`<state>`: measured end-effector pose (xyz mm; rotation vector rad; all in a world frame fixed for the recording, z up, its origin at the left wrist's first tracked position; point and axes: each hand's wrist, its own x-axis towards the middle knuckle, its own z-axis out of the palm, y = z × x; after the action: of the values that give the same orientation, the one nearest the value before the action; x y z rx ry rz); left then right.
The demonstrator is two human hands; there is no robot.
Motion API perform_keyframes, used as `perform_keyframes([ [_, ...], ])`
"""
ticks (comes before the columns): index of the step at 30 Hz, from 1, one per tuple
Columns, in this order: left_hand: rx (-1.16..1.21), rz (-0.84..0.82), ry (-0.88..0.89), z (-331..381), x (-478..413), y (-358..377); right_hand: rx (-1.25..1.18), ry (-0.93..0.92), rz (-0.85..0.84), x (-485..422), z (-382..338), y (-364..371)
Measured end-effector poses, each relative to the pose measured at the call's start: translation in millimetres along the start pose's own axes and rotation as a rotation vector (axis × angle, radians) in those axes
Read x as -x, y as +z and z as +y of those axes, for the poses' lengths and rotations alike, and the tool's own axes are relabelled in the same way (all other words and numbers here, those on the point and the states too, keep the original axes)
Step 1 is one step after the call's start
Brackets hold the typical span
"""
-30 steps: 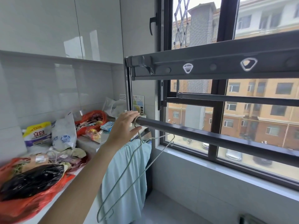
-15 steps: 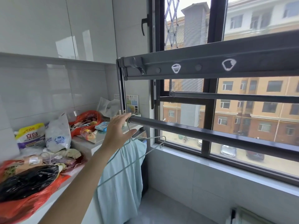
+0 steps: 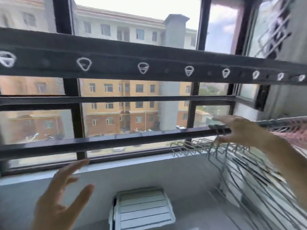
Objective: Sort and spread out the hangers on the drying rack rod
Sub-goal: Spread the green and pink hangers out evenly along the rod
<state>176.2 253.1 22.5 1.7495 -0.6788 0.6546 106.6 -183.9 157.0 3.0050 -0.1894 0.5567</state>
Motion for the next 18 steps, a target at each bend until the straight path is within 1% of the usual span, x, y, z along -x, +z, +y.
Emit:
perform_keyframes([
  [2, 0.096, -0.022, 0.012, 7.1, 5.5, 32.8, -0.019, -0.014, -0.087, -3.1, 12.5, 5.8],
  [5, 0.2, -0.061, 0.028, 25.6, 17.5, 60.5, -0.023, -0.13, -0.041, -9.7, 20.3, 17.3],
  [8, 0.196, -0.053, -0.001, 30.4, 29.0, 67.9, -0.053, -0.19, -0.008, -13.5, 22.0, 19.2],
  [10, 0.18, -0.053, -0.023, 28.0, 36.6, 66.4, -0.037, -0.248, 0.047, -14.1, 18.8, 20.7],
  [13, 0.192, -0.092, -0.115, 26.4, 47.8, 64.4, -0.023, -0.342, 0.07, -19.9, 0.4, 22.0],
  [16, 0.247, -0.172, -0.285, 26.1, 62.3, 66.9, -0.072, -0.392, 0.066, -27.6, -43.1, 25.8],
  [18, 0.213, -0.181, -0.33, 25.9, 73.7, 68.8, -0.079, -0.401, 0.046, -32.1, -76.2, 26.3],
])
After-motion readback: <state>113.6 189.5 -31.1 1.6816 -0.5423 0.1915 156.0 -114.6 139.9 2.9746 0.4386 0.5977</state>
